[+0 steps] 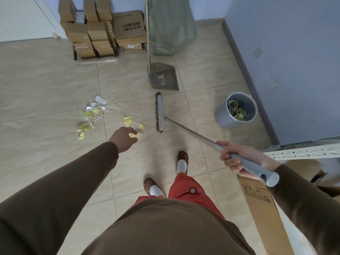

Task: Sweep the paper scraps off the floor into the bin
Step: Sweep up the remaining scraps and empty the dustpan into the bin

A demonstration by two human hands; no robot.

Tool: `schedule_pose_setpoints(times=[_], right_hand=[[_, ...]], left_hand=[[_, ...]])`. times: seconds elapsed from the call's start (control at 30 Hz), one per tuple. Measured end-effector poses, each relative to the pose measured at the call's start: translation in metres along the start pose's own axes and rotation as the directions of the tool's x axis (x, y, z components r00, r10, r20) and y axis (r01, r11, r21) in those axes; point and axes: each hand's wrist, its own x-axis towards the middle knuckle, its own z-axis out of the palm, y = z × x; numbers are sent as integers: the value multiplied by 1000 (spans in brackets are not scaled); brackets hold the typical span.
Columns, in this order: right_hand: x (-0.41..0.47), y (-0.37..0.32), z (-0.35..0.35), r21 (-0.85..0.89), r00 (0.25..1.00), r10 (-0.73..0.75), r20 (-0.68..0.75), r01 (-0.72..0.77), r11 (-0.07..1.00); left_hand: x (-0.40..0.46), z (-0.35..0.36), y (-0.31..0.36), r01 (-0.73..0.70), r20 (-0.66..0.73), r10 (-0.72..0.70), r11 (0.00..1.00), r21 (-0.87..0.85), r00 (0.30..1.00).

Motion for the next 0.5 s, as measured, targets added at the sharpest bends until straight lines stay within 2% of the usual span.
schedule_pose_setpoints(times=[0.3,0.43,0.5], right_hand=[[18,3,13,-138,998,27,-56,-34,990],[21,2,18,-128,997,-46,-55,38,991],[22,0,19,-229,987,-126,-97,101,968]], left_hand=[[7,-18,-6,-15,-26,15,1000,26,1000],[10,-35,-14,-21,-36,23,999,45,999],[12,-41,-19,-19,-45,21,999,51,999]])
